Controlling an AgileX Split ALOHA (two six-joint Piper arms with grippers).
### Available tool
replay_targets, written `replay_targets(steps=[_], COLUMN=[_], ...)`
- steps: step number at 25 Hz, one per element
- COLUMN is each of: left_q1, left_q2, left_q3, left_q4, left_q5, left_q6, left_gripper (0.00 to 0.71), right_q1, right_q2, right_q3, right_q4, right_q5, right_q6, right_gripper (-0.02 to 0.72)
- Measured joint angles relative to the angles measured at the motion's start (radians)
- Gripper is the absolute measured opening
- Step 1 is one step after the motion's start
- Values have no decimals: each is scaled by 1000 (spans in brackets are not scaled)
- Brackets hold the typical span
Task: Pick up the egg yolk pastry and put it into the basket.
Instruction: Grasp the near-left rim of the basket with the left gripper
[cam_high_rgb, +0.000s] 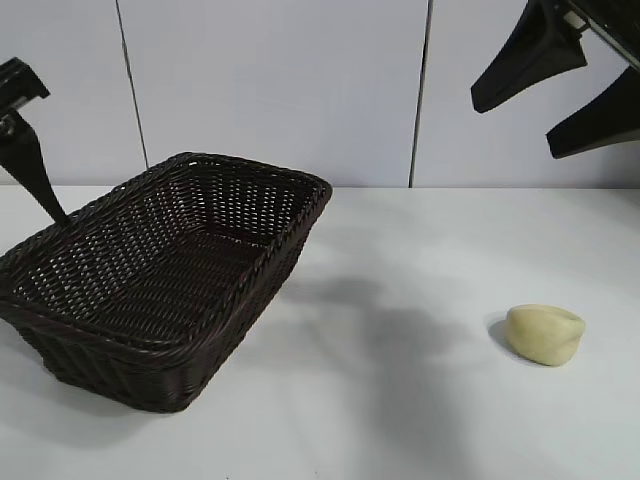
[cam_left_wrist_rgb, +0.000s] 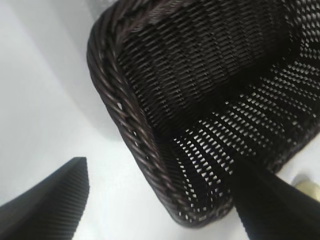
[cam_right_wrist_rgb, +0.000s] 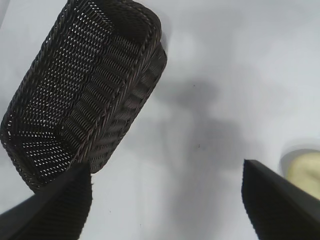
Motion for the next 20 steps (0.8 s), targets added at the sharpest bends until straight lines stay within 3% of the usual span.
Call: replay_targets(steps=[20], left_q1=[0], left_q2=[156], left_q3=[75], left_q4=[17], left_q5=[-222], left_q6=[-66], left_gripper=[568], right_q1=[0], right_q2=[0], right_q3=[0], right_q4=[0], right_q5=[0], right_q6=[2], right_gripper=[591])
